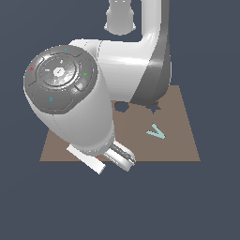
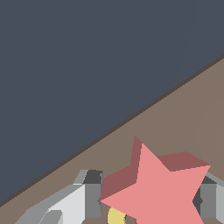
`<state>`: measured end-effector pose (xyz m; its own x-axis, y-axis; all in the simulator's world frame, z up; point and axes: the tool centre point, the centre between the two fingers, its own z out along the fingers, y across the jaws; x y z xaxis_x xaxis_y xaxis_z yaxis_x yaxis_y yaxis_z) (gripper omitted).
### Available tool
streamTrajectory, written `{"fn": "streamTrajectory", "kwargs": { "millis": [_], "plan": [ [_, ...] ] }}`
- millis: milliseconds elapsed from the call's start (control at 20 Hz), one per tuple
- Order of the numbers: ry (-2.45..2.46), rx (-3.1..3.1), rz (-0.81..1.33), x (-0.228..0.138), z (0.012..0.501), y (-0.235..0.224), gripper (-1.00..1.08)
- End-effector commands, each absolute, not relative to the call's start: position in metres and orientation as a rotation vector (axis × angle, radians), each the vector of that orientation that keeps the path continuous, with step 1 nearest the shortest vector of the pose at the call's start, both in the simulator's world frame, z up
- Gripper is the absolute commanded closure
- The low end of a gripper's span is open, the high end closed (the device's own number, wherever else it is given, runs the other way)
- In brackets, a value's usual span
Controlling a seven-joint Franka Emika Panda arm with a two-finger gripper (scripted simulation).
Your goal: Insert a designated object into the corresponding slot on a board.
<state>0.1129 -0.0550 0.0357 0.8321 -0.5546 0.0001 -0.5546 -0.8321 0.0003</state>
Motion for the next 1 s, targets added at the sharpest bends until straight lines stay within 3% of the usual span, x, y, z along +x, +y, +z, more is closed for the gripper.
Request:
{"fn": "streamTrajectory", "kwargs": {
  "millis": [0,500,950],
  "plan": [
    [-0.764,3.047,0.001,0.112,0.036,-0.036,1.08],
    [-0.148,3.138,0.001,0.089,0.038,0.037,1.08],
    [0.487,3.103,0.001,0.036,0.039,0.097,1.08]
  ]
}}
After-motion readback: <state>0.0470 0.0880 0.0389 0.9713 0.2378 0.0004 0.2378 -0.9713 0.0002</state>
